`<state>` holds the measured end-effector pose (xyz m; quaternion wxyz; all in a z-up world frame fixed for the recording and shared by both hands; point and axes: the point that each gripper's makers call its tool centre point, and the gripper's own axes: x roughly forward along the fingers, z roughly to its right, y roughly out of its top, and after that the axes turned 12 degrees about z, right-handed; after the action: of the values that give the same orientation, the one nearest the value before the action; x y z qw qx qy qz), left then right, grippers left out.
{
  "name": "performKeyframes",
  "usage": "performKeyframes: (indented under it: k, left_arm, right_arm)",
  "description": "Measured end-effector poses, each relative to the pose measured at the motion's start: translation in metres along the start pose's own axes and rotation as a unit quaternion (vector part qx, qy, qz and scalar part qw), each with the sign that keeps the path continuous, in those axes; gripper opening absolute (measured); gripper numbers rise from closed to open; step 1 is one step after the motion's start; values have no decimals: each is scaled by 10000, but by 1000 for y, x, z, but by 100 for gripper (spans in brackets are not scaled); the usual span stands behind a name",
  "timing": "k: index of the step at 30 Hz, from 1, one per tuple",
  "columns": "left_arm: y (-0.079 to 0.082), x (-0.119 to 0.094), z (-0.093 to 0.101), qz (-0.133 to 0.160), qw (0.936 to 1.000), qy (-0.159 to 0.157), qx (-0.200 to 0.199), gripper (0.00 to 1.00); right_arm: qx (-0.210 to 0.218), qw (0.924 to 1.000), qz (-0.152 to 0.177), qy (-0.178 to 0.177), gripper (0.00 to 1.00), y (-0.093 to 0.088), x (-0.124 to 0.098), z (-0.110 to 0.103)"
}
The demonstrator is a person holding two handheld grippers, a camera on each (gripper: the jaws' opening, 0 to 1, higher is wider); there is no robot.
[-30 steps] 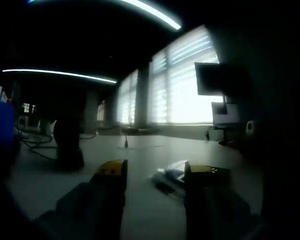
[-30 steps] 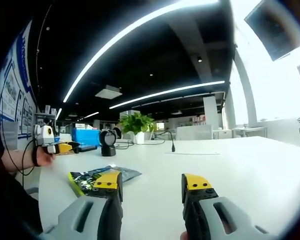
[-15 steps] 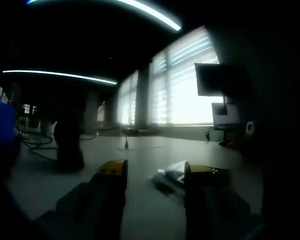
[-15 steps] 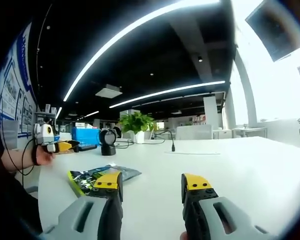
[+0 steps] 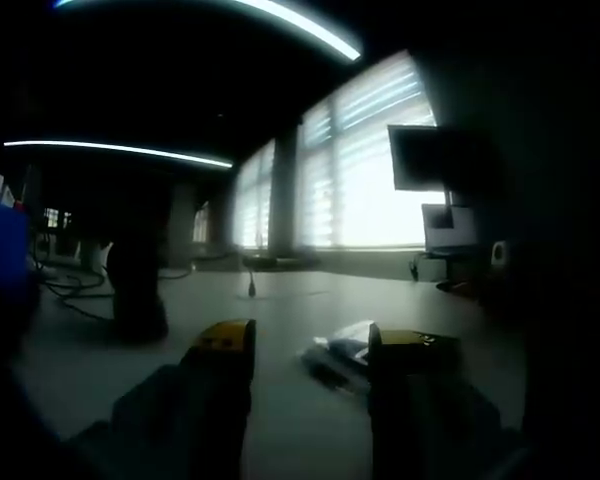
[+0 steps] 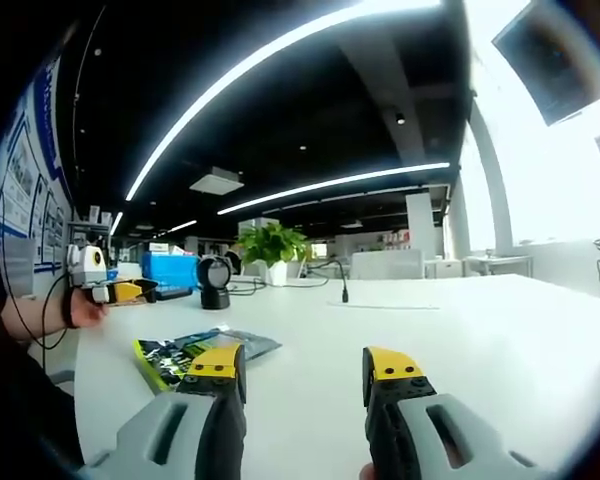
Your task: Clip sheet goods on table flip sheet goods clip sheet goods scan sheet goods put sheet goods back to table
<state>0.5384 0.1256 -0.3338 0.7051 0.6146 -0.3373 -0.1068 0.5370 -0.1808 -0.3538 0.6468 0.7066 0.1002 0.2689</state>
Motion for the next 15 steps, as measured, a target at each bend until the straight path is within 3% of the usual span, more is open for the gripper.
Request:
performKeyframes:
  k: [15]
  left_arm:
    - [-1, 0, 0, -14, 10000, 5, 11, 38]
  right_arm:
    - [-165, 9999, -24, -25, 42, 0, 0, -2]
